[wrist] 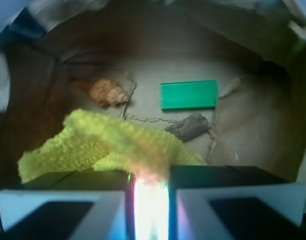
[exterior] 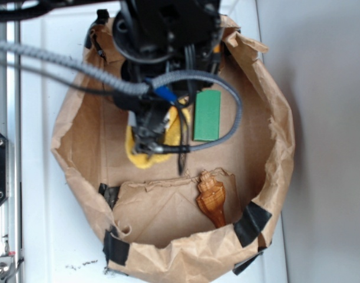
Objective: Grab the yellow cloth.
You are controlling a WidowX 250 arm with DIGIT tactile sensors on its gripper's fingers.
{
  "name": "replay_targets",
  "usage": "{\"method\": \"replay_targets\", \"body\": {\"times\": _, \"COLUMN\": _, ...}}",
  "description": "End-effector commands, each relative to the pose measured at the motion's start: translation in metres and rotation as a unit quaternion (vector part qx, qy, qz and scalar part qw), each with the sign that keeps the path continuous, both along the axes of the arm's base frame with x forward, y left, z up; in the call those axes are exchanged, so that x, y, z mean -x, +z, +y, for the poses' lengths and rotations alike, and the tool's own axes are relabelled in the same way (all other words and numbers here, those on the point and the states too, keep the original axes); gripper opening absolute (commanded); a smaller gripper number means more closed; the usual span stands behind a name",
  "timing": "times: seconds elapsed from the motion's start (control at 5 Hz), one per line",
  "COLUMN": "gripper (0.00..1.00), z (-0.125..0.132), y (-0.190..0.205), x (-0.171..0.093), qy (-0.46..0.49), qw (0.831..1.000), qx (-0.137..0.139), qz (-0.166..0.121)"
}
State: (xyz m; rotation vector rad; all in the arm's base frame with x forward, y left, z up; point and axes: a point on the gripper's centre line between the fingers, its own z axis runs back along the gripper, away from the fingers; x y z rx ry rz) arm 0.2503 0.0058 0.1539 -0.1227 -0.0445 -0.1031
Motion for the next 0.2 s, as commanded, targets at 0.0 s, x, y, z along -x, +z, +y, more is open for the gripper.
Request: {"method": "replay_targets", "body": {"times": 0.0, "gripper": 0.00, "z": -0.0274, "y": 0.0058, "x": -0.0203, "qy": 0.001, "qw": 0.997, "qx": -0.056, "qz": -0.046}}
